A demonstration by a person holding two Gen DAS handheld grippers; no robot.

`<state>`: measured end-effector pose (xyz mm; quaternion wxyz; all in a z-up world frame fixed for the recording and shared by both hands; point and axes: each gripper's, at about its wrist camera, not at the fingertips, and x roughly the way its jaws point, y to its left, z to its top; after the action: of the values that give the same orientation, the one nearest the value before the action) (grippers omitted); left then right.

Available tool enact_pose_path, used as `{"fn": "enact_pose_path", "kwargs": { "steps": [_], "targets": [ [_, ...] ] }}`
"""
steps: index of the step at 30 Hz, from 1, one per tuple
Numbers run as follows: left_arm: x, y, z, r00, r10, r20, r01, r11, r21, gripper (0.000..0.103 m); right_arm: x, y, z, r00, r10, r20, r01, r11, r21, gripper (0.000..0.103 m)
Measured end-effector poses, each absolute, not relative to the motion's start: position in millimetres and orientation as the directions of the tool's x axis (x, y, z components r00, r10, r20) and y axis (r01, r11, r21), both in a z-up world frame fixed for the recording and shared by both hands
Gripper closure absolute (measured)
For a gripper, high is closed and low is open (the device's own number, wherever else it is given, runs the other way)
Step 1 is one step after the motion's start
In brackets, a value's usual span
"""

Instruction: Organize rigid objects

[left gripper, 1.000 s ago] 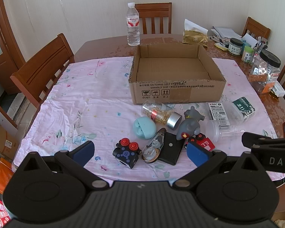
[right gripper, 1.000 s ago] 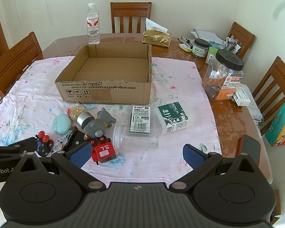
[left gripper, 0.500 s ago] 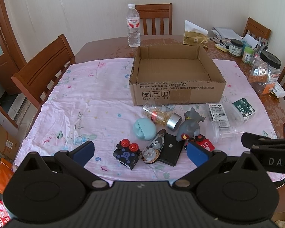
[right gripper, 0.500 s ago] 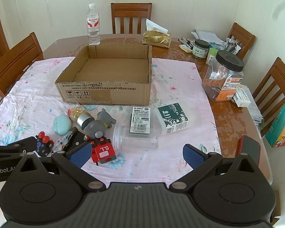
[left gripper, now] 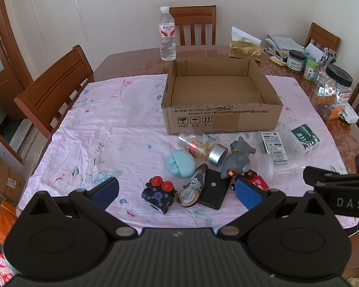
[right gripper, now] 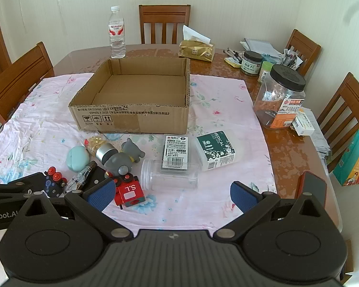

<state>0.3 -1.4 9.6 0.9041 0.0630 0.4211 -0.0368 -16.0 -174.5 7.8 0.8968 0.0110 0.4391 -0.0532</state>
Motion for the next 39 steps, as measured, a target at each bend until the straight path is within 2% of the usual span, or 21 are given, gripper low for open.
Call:
{"fn": "enact_pose_path", "kwargs": {
  "steps": [21,28,39],
  "targets": [
    [-5.0,-6.7,13.6,0.657,-0.016,-0.754,0.137,0.986,0.099,0.000,-23.0,-178.9,12.6,0.628,-0.079,-0.774,0.094,0.995,-0.025,0.000],
    [-5.5,-3.9,14.2,0.676,-0.082,-0.732,0.178,0.983,0.055,0.000,-23.9,-183.4,16.9,0.650,-0.052,-0.758,0.068,0.998,-0.010,0.000],
    [-5.6,2.9,-8.4,0.679,-0.131,-0.722,0.246,0.968,0.056,0.000,-19.1,-192.7,-0.4,0.671,0.044,-0.740,-0.010,0.999,0.050,0.000]
  ]
}}
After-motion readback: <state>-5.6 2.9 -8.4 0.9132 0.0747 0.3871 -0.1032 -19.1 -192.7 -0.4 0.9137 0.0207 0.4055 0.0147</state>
